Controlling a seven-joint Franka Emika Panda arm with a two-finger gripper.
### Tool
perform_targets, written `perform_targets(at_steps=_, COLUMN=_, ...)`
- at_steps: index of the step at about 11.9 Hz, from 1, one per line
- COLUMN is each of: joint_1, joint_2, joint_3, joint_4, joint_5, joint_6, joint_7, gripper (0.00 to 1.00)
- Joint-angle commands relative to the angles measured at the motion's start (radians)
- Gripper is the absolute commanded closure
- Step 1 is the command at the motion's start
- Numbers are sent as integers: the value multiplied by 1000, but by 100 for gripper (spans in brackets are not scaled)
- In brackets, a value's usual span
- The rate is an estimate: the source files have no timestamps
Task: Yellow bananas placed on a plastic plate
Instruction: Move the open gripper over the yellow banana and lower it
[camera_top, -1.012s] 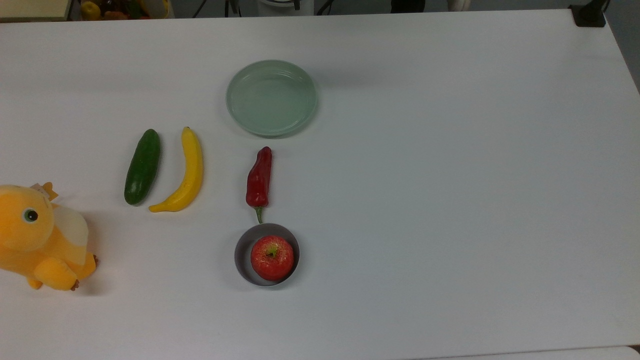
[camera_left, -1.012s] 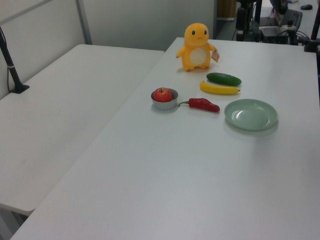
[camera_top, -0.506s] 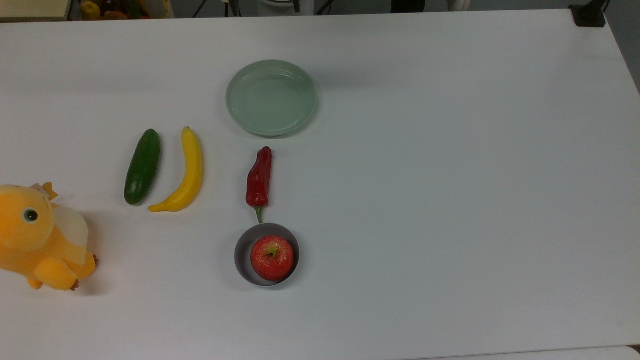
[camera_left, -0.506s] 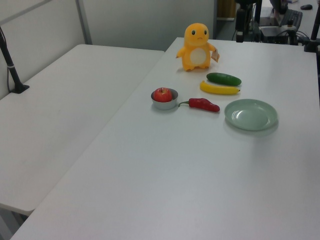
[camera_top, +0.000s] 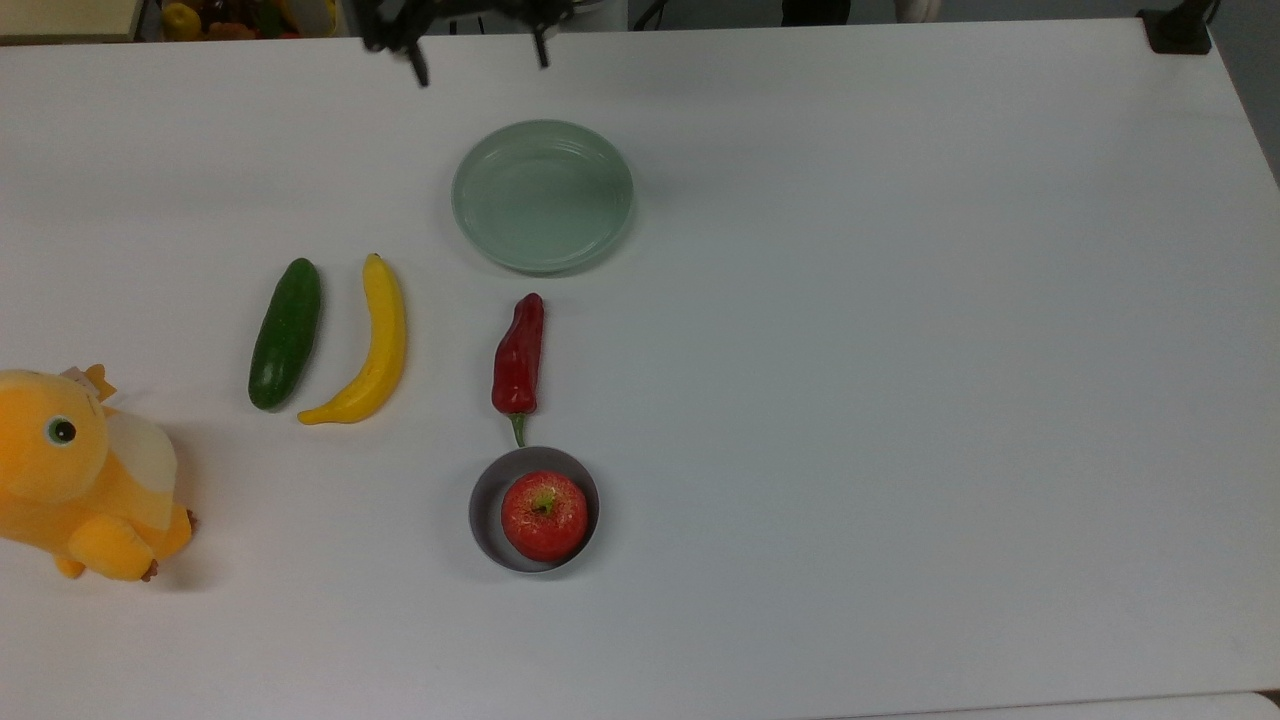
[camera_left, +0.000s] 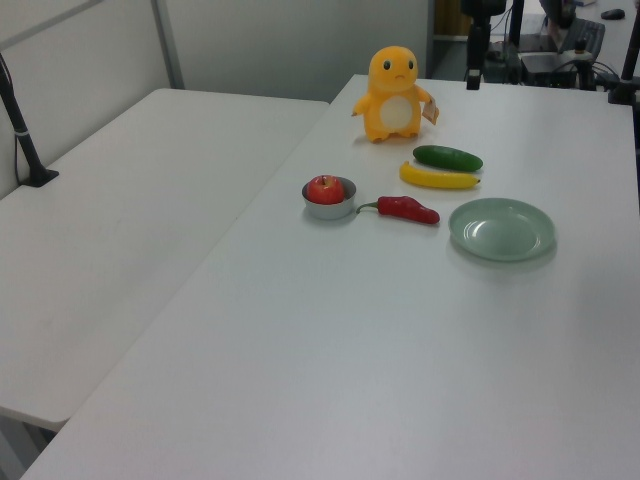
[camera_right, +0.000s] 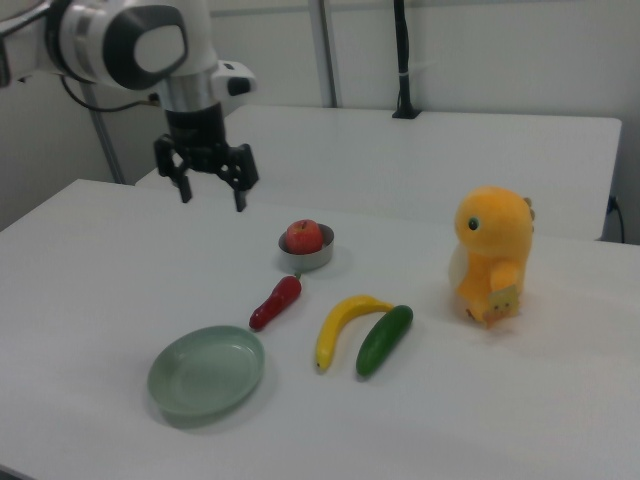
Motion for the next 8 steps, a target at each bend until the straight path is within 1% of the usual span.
perform_targets(at_steps=1, joint_1=-18, joint_2=105, joint_3=-1, joint_4=31, joint_5=-27, joint_6=161, joint_7=-34, gripper=0)
perform_targets(at_steps=2, joint_1=-27, joint_2=144, joint_3=-1, joint_4=31, joint_5=-50, joint_6=200, joint_7=-34, gripper=0)
perform_targets(at_steps=5, joint_1=-50, joint_2=221, joint_3=-1, joint_4=27, joint_5=-54, joint_6=309, joint_7=-28, gripper=0)
perform_targets(at_steps=8, joint_1=-62, joint_2=284, joint_3=-1, joint_4=-5, joint_5=-57, joint_6=422, joint_7=-29, gripper=0)
